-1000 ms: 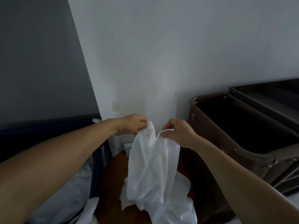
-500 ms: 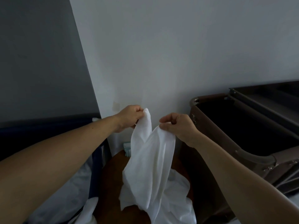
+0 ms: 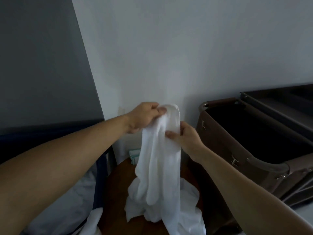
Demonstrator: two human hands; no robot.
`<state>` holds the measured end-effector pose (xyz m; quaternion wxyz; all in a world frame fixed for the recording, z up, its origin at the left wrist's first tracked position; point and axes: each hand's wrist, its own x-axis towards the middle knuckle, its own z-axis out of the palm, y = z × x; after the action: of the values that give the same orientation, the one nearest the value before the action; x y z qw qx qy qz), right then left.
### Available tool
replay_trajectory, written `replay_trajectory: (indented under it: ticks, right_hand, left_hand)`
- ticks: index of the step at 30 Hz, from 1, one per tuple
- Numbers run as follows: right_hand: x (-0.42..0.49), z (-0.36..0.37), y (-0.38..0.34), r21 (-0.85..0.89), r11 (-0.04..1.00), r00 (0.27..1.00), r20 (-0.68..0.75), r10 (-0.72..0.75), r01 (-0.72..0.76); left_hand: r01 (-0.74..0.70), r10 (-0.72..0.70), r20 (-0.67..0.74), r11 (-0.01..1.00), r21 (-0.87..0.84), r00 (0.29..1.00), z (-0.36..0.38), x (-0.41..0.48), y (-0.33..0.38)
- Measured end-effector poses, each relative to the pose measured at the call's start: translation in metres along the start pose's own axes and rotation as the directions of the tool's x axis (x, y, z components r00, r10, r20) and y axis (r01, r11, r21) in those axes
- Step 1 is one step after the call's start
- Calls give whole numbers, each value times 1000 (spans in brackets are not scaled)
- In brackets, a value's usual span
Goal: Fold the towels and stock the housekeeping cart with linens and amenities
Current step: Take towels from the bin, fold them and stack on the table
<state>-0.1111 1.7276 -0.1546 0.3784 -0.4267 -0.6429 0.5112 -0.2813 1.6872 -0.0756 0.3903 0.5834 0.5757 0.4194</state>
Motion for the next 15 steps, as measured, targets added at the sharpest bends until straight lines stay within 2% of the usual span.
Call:
replay_trajectory:
  ticks: [2,4,6,8,10,12,14,15]
  right_hand:
    - [-5,2,10,-49,997,991,112,69,-64]
    - [-7,2,17,-53,990,972,192,136,-128]
    - [-4,-3,18,-73,988,973,177,150,-139]
    - [1,-9,11,-30,994,989,100,104,-102]
    - [7,-14,-4,41,999,998,59,29,-31]
    - [13,-17,-26,80,995,996,54,-65,60]
    - [20,-18,-45,112,984,989,43,-140,135]
    - [23,-19,-54,111,980,985,30,-170,166]
  left_hand:
    - [-46,36,-81,992,-119,996,-7,5,19]
    - [-85,52,-193,982,-168,980,-16,10,35]
    - [-97,33,-327,979,-179,945,-29,16,46]
    - [-47,3,-382,993,-107,924,-37,17,46]
    - [40,-37,-250,999,6,968,-39,12,39]
    - [99,-101,25,991,87,995,-36,7,32]
    - [106,-133,239,987,121,962,-31,2,30]
    - [103,-142,267,982,156,953,-27,1,32]
